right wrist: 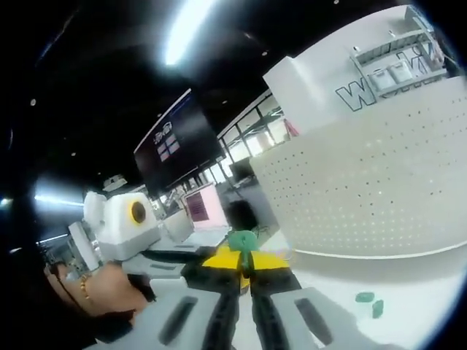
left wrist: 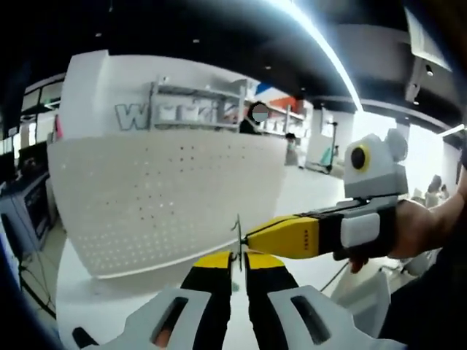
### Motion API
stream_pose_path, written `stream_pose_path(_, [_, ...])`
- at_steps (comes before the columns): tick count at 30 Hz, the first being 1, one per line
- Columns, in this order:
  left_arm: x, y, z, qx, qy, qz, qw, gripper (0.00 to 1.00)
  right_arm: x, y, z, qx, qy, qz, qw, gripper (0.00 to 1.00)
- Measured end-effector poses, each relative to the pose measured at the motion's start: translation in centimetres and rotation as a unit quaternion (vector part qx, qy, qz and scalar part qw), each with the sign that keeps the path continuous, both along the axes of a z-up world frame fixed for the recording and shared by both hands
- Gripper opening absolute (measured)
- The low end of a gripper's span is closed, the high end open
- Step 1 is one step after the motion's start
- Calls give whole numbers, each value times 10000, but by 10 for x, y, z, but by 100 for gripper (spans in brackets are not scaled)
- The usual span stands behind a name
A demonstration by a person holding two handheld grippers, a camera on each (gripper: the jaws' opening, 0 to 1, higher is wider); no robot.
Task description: Insert the hook assembly into the mounting plate slot until the hook locks in place.
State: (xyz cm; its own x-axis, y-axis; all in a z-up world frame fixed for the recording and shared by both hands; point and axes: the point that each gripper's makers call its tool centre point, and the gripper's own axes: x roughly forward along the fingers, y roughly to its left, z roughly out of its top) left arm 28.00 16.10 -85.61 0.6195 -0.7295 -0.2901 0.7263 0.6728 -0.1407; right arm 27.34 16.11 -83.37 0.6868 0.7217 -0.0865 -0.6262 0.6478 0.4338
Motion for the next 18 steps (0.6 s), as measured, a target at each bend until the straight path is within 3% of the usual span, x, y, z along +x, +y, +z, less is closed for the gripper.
stream_pose_path(11, [-6,2,-15,248,30,-125,9996,55,7,-5,4,-50,-78,-81,9999,1])
stream_pose_path(18, [-4,5,-9,209,-138,-75,9997,74,15,-12,8,-95,-158,-198,9996,1])
